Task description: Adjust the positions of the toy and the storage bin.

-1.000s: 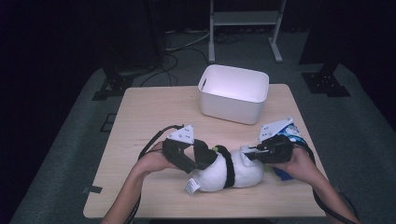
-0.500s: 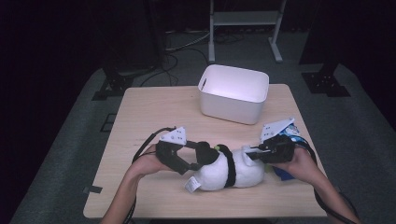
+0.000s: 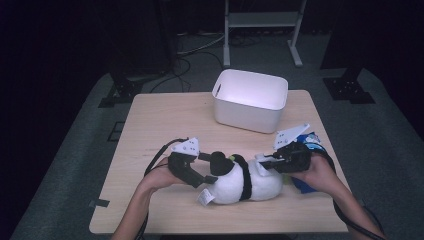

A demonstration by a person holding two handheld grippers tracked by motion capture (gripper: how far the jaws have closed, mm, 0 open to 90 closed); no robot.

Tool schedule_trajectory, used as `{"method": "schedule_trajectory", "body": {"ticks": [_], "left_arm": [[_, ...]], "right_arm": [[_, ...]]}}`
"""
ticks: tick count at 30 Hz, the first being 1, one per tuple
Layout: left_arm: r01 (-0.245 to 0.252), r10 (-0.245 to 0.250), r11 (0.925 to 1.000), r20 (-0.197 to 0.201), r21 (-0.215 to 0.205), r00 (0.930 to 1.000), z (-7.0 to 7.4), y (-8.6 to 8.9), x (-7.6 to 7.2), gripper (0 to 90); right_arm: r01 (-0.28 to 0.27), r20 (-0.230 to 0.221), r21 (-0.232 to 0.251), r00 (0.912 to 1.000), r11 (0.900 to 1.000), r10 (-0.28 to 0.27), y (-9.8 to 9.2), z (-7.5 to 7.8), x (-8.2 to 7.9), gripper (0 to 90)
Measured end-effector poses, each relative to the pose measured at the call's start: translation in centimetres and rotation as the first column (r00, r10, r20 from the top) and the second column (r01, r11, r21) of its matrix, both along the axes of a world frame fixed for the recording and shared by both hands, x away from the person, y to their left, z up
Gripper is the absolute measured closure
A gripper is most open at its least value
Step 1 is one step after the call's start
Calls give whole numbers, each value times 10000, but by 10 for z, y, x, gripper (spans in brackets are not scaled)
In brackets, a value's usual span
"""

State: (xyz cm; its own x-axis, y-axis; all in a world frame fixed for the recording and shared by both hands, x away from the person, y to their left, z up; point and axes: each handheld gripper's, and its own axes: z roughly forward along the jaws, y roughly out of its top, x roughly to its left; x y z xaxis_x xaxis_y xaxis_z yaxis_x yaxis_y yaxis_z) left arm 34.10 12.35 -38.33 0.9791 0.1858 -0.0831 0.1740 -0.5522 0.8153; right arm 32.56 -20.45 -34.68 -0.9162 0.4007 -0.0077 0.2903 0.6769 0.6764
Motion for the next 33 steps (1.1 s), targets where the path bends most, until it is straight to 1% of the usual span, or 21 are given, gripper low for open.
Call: {"method": "schedule_trajectory", "body": {"ticks": [1,2,4,7,8,9,12,13,14,16,18,19,21,23,25,26,29,33], "left_arm": [[24,-24,10000,23,-13,10000,0,0,0,199],[47,-47,10000,44,14,10000,0,0,0,200],[43,-43,10000,57,0,10000,0,-1,0,200],[45,-44,10000,57,-45,10000,0,-1,0,199],[57,-57,10000,81,-35,10000,0,-2,0,199],[57,-57,10000,81,-35,10000,0,-2,0,200],[30,-30,10000,83,15,10000,-1,-1,-1,199],[11,-11,10000,35,-25,10000,-1,-1,-1,200],[27,-27,10000,-5,-48,10000,-1,0,-1,201],[28,-28,10000,-7,-80,10000,-2,0,-1,201],[45,-45,10000,44,-37,10000,-1,-1,-1,201],[47,-47,10000,54,-32,10000,-1,-1,-1,201],[51,-51,10000,46,-38,10000,-1,-1,-1,200],[53,-53,10000,18,-59,10000,-1,-1,-1,200],[82,-82,10000,25,-45,10000,-1,-1,-1,200],[94,-94,9999,35,-43,9999,-1,-1,-1,200],[64,-64,9999,10,-85,10000,-1,-1,-1,200],[61,-61,9999,14,-88,10000,-1,-1,0,200]], "right_arm": [[0,0,0,10000,10000,0,0,0,0,775],[-166,50,-32,9998,9999,166,6,2,0,775],[-272,74,-54,9996,9996,273,10,3,1,775],[-589,84,-151,9982,9981,591,23,4,2,774],[-828,22,-265,9966,9962,829,33,3,3,770],[-828,22,-265,9966,9962,829,33,3,3,770],[-1052,-19,-417,9944,9936,1052,47,2,2,771],[-1097,21,-457,9939,9929,1099,51,2,2,771],[-1191,73,-292,9928,9925,1193,55,5,4,772],[-1226,80,-234,9924,9922,1228,57,7,4,771],[-1382,267,-313,9899,9899,1390,66,12,3,771],[-1382,267,-313,9899,9899,1390,66,12,3,771],[-1453,316,-462,9887,9883,1468,69,14,3,771],[-1418,245,-450,9894,9889,1430,68,13,3,771],[-1426,217,-406,9894,9890,1435,64,10,3,771],[-1310,134,-356,9912,9907,1315,59,8,3,771],[-1173,67,-382,9930,9924,1177,54,5,2,771],[-1042,-26,-588,9945,9928,1042,44,2,1,770]]}}
